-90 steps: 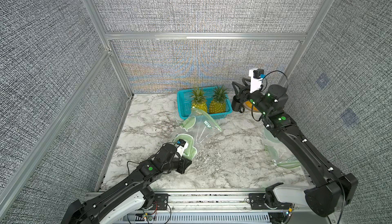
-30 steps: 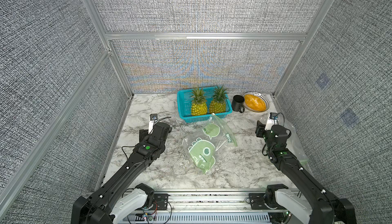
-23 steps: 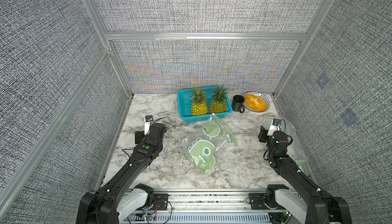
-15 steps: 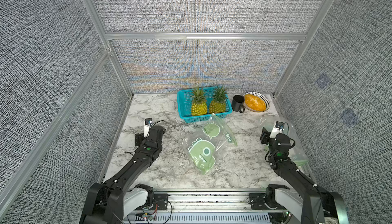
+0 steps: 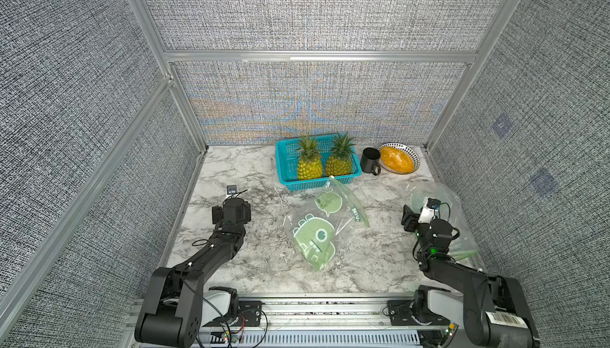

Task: Open the zip-top bag and take out the pineapple
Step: Reset both arms

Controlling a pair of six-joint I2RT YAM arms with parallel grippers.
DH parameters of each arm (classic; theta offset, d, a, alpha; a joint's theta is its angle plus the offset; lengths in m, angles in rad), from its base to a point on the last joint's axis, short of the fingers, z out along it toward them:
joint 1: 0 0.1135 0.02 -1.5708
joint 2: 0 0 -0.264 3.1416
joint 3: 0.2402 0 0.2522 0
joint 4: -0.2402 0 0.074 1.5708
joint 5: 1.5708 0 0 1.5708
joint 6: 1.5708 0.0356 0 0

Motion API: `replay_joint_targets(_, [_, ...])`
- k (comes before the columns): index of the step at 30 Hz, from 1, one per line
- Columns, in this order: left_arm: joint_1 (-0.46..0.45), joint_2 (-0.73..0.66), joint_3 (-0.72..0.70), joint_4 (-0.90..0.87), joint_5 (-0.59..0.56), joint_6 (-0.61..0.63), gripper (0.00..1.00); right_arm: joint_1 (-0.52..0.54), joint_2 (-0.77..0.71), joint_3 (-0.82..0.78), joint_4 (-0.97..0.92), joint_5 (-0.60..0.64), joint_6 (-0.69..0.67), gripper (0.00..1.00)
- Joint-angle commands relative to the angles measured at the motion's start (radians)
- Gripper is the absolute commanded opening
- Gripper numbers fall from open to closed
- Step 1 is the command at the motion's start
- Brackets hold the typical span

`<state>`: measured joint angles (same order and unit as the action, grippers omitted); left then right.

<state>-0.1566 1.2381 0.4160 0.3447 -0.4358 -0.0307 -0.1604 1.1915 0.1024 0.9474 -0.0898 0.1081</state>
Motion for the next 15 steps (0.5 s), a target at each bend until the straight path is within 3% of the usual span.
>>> replay_joint_targets(1, [0.022, 0.020, -0.001, 0.126, 0.123, 0.015, 0.90, -0.004, 0.025, -0.003, 0.178, -0.056, -0.016, 0.67])
replay_joint_targets(15, [0.047, 0.202, 0.066, 0.268, 0.247, 0.059, 0.89, -0.005, 0.245, 0.023, 0.426, -0.125, 0.008, 0.69])
